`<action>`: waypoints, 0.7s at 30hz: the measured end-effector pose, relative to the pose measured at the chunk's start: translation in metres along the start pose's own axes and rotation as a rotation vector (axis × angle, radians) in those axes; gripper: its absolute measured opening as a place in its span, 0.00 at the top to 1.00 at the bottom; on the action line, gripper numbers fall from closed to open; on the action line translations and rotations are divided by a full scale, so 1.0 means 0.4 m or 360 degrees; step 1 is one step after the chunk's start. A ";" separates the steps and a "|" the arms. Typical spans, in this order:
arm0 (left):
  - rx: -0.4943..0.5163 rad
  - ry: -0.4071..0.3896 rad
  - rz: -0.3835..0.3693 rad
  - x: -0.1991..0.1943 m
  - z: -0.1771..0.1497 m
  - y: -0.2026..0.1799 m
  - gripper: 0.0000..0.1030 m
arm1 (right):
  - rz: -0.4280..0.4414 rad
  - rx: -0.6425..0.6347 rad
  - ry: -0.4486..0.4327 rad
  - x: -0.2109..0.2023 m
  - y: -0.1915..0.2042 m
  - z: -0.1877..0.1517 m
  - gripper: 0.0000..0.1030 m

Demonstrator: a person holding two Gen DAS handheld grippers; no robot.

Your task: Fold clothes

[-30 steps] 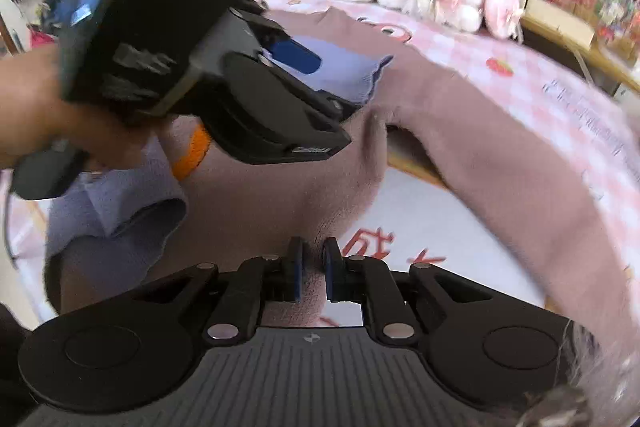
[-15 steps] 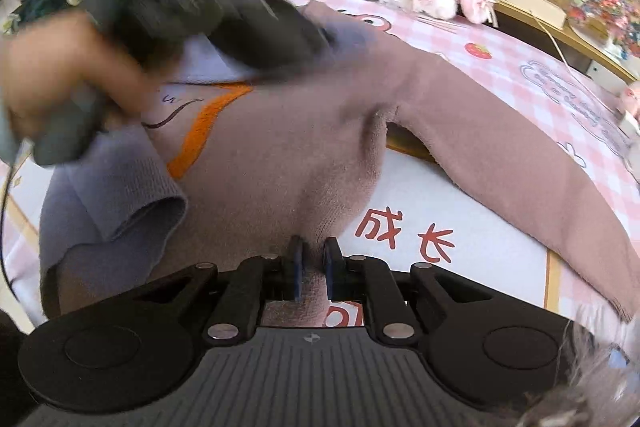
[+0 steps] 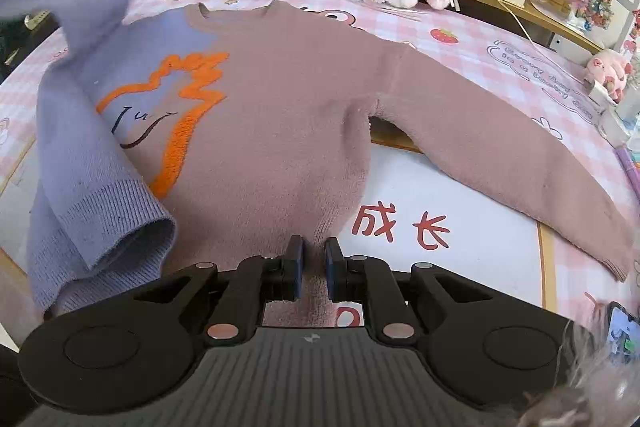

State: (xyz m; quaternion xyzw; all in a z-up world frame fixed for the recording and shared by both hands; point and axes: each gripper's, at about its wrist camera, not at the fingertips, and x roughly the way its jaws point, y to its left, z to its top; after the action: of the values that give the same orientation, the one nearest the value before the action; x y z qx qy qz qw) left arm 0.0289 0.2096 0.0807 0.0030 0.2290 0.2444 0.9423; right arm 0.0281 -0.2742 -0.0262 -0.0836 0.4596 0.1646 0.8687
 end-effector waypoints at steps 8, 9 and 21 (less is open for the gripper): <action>-0.0002 0.0233 0.0198 0.125 -0.083 0.111 0.95 | -0.0065 0.0043 0.0007 0.006 0.019 0.001 0.88; -0.0001 0.0261 0.0219 0.129 -0.096 0.122 0.87 | -0.0071 0.0047 0.0009 0.006 0.020 0.001 0.88; -0.0140 0.0445 -0.0516 -0.079 -0.180 -0.106 0.59 | -0.0076 0.0002 0.0029 0.009 0.025 0.007 0.88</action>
State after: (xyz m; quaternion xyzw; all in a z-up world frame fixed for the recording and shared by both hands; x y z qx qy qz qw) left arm -0.0075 0.1501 0.0251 -0.1089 0.3441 0.0976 0.9275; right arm 0.0286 -0.2631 -0.0276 -0.0955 0.4654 0.1427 0.8683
